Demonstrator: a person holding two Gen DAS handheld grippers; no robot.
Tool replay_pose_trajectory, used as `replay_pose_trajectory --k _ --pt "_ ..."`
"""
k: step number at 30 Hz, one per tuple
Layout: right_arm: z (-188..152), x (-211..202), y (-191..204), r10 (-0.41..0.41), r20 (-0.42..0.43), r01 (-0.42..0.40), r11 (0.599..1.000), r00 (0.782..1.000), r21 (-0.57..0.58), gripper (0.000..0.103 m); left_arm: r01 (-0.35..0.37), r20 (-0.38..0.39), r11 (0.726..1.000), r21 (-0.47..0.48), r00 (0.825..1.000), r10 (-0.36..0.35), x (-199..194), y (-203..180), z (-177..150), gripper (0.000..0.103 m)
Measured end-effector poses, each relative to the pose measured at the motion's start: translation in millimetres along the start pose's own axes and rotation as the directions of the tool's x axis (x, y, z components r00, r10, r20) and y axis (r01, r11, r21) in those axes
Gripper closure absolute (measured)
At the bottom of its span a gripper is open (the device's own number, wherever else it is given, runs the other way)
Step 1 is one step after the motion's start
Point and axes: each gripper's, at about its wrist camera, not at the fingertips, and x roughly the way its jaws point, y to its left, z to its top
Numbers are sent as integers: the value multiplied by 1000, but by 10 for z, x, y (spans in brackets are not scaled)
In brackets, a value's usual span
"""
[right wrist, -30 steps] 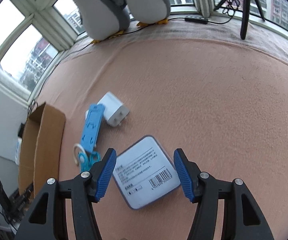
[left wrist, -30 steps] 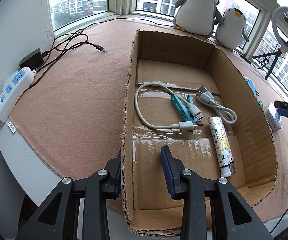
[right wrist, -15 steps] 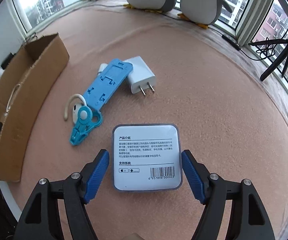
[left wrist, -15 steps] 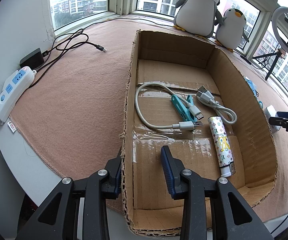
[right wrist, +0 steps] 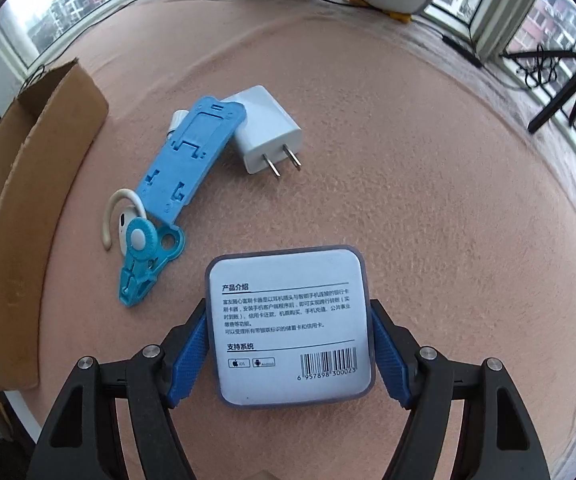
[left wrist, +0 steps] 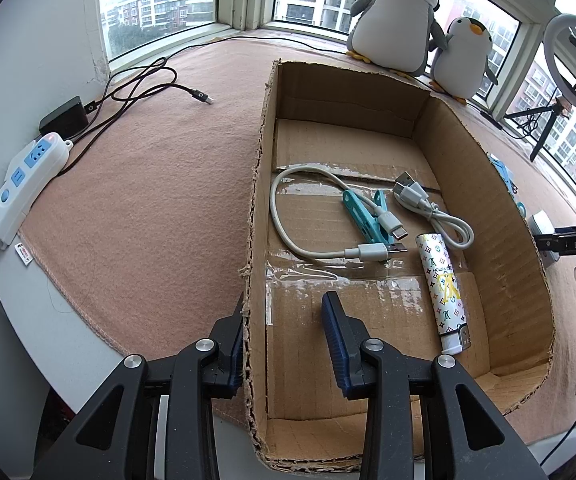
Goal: Organize rigid objects
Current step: 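Carry the white square box into the cardboard box and open the right tool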
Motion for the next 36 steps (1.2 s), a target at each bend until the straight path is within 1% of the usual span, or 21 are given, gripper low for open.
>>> replay_pose_trajectory --k 5,10,15,18,22,26,30,36 --pt "-20 -1 29 -13 0 13 1000 1000 9 35 0 0 1000 1 1000 0 0 0 -1 66" --pt "-82 -85 44 2 19 -2 999 1000 32 36 0 0 1000 0 1000 0 0 0 -2 66" --pt "-108 -306 80 19 72 -23 998 997 56 36 0 0 1000 1 1000 0 0 0 -2 66" --pt "-88 -517 177 50 124 -57 997 991 58 36 0 0 1000 0 1000 0 0 0 -3 66" --pt "5 -792 463 92 191 -96 995 977 8 36 0 0 1000 1 1000 0 -1 0 -2 66" --pt "223 -937 810 144 233 -135 989 962 -52 36 0 0 1000 -1 1000 0 -1 1 -3 66" --pt "426 -949 1189 195 238 -176 979 951 -100 36 0 0 1000 1 1000 0 0 0 -4 66" --pt "704 -821 1710 234 224 -207 969 946 -137 36 3 -2 1000 -1 1000 -3 12 -4 0 66"
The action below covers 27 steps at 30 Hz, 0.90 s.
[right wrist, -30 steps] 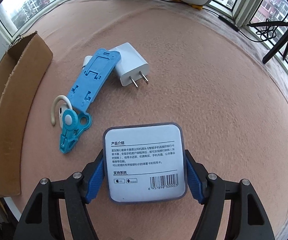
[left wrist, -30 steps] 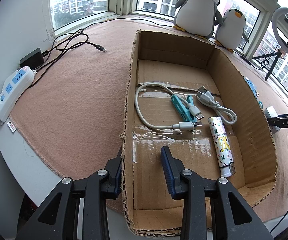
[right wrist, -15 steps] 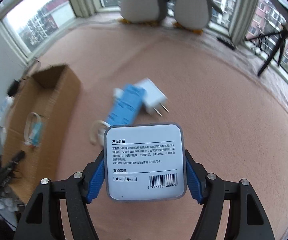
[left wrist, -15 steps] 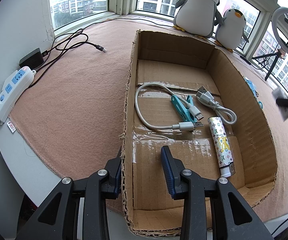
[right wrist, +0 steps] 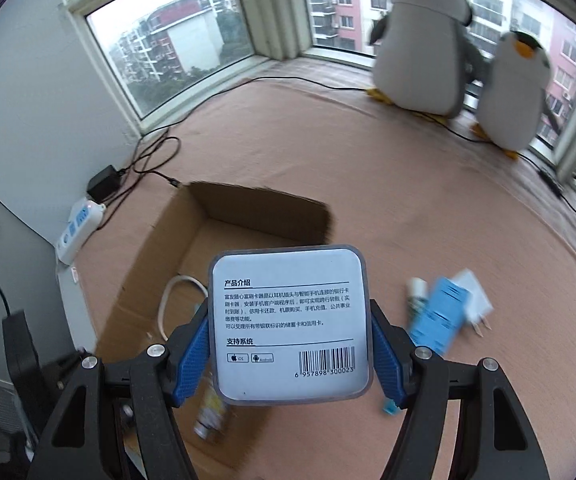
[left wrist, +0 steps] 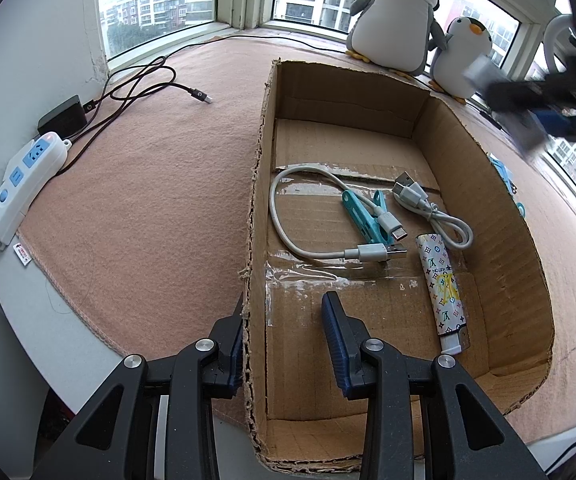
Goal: Organize rigid objects
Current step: 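Carry the white square box into the cardboard box and open the right tool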
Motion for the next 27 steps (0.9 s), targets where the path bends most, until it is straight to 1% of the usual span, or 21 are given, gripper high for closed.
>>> replay_pose_trajectory --k 5,12,15,19,22,24,27 --pt "158 325 151 -9 -31 9 1000 999 -2 36 2 0 1000 -1 1000 -2 6 0 2 66" --pt "240 718 176 -12 -92 23 994 996 111 36 12 -2 1000 -7 1000 -12 15 24 -1 66" --pt "244 857 184 -31 -116 48 988 993 146 36 17 -2 1000 -7 1000 -17 20 40 1 66" --pt "276 934 177 -95 -113 114 977 989 181 36 22 -2 1000 -7 1000 -22 23 47 6 66" --pt "309 970 175 -102 -128 127 971 987 203 36 30 -2 1000 -10 1000 -30 27 56 5 65" --pt "324 961 189 -95 -116 117 972 989 204 36 34 -4 999 -14 999 -34 30 64 3 65" --pt "347 965 183 -80 -119 104 972 990 211 35 38 -4 999 -15 999 -38 32 69 1 64"
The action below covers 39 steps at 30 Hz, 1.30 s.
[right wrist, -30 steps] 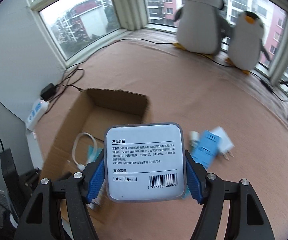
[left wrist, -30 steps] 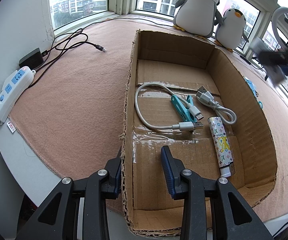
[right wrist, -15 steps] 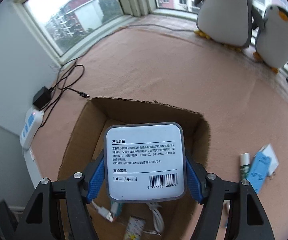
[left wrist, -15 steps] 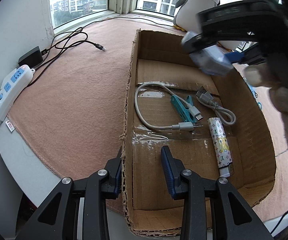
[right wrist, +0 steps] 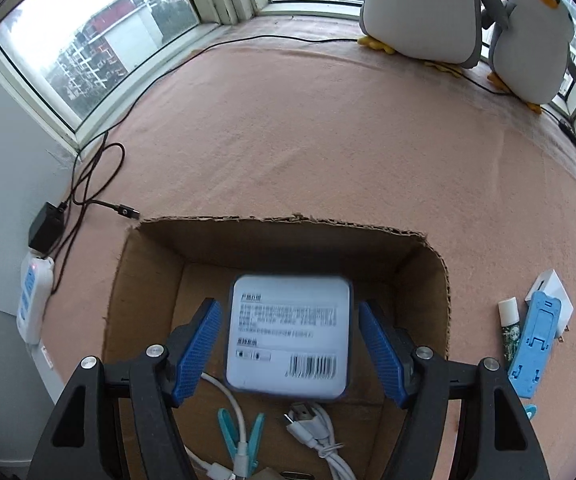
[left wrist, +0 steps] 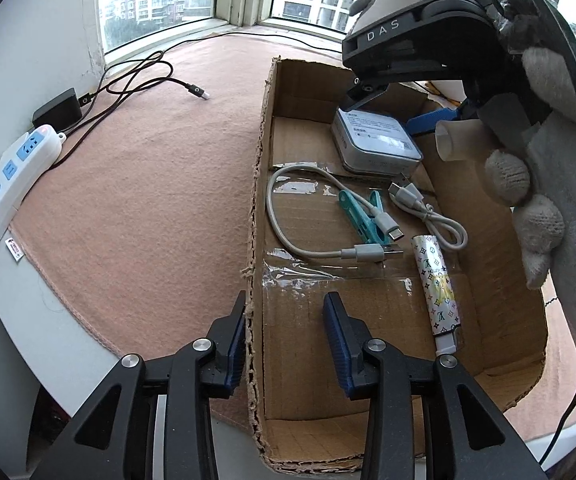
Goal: Organize rigid objects
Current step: 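Carry the white square box into the cardboard box and open the right tool, then move the right tool back and close on the teal round-headed clip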
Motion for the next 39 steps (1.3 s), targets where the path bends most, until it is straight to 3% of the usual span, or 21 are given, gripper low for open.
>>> replay_pose_trajectory --k 12,18,30,39 --pt "-127 -386 58 74 51 -72 996 996 -55 35 -3 2 1000 3 1000 3 4 -3 4 64" --pt "-240 -713 -162 110 92 -106 993 990 -46 35 -9 4 1000 6 1000 9 2 -17 5 64" --pt "-519 -1183 -775 46 174 -51 998 984 26 35 -22 6 1000 9 1000 22 -13 -35 -3 64" --pt "-705 -1092 -1230 -18 145 3 995 989 105 35 -21 6 1000 8 1000 21 -16 -31 -5 64"
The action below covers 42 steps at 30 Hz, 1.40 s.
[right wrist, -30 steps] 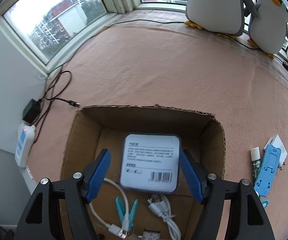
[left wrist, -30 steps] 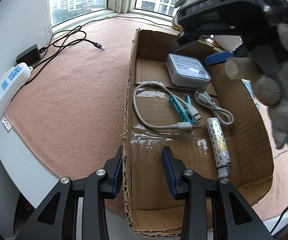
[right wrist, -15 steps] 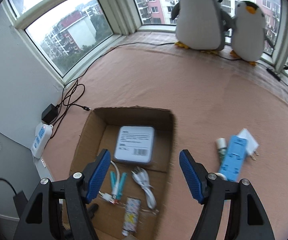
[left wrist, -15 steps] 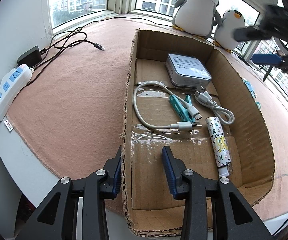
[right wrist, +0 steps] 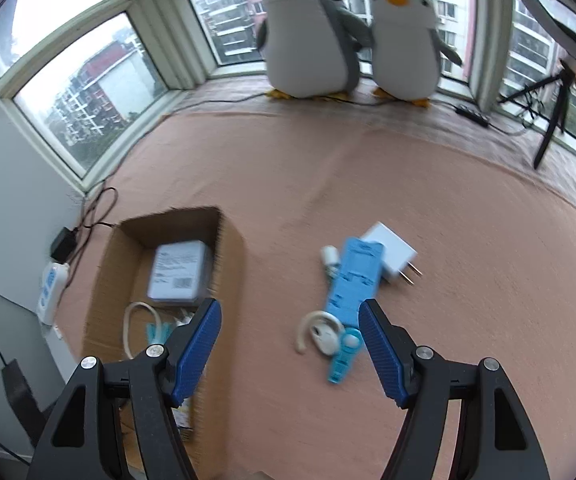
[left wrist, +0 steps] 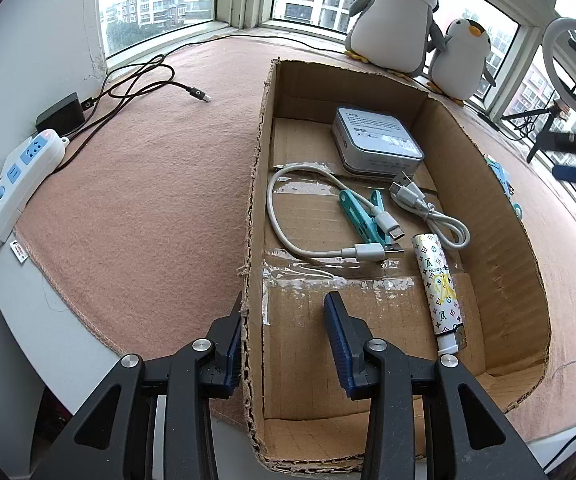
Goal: Organize rigid objects
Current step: 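Move the right tool back and close on the teal round-headed clip, then carry the teal clip into the cardboard box and open the right tool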
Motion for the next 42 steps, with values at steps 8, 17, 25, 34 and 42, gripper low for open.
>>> replay_pose_trajectory --k 8,17,25,34,42 --pt "-209 246 -302 -18 -72 22 998 997 64 36 2 0 1000 -1 1000 -2 1 -5 1 64" --pt "-369 470 -402 -22 -124 33 996 992 88 58 2 0 1000 -1 1000 -2 1 -6 2 64" --pt "-362 587 -438 -24 -142 40 993 990 108 71 1 0 1000 -1 1000 -1 1 -5 1 64" --pt "-367 644 -436 -13 -148 29 993 989 112 83 1 0 1000 0 1000 -1 3 -8 2 63" --pt "-413 623 -431 -13 -146 28 995 989 101 91 1 0 1000 0 1000 -1 3 -7 3 63"
